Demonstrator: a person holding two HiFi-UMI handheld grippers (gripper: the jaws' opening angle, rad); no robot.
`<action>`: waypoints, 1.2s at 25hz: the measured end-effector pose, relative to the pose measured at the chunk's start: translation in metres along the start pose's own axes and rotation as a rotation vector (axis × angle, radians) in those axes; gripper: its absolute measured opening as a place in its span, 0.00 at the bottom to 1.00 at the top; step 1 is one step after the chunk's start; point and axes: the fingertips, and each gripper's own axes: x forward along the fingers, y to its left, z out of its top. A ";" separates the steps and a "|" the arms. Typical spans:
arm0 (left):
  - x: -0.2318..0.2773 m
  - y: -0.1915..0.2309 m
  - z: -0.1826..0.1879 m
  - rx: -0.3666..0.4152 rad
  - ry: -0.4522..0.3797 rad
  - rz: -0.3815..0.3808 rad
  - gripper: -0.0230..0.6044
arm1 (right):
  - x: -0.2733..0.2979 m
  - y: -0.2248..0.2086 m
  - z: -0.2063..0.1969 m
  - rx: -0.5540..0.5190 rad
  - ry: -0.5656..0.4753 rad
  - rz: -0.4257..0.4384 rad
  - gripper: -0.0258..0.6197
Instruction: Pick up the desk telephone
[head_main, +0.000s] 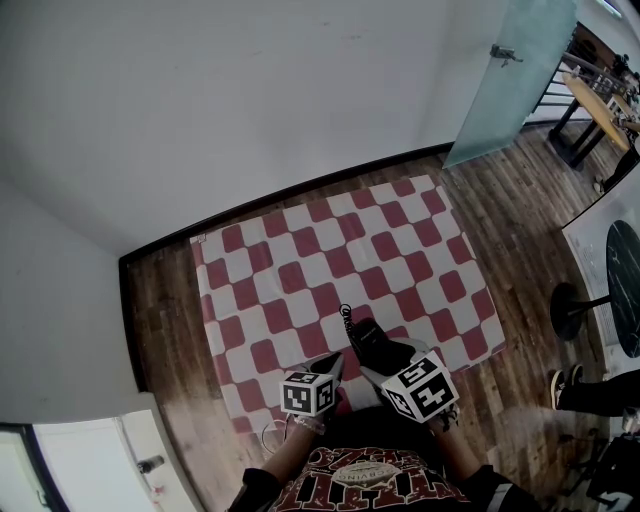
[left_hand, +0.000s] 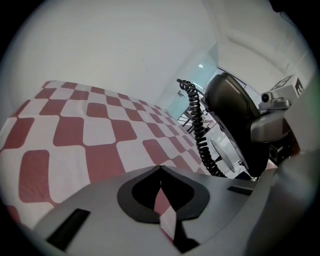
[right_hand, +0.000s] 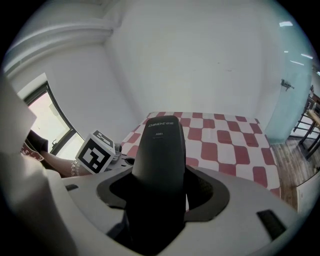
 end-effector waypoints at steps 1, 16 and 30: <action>0.000 0.000 -0.001 -0.003 0.001 -0.001 0.05 | -0.002 0.001 0.001 -0.004 -0.001 0.000 0.50; 0.000 0.000 -0.004 -0.044 0.002 -0.012 0.05 | -0.028 0.010 0.020 -0.028 -0.047 0.012 0.50; 0.000 0.000 -0.006 -0.065 0.002 -0.018 0.05 | -0.031 0.010 0.021 -0.023 -0.057 0.015 0.50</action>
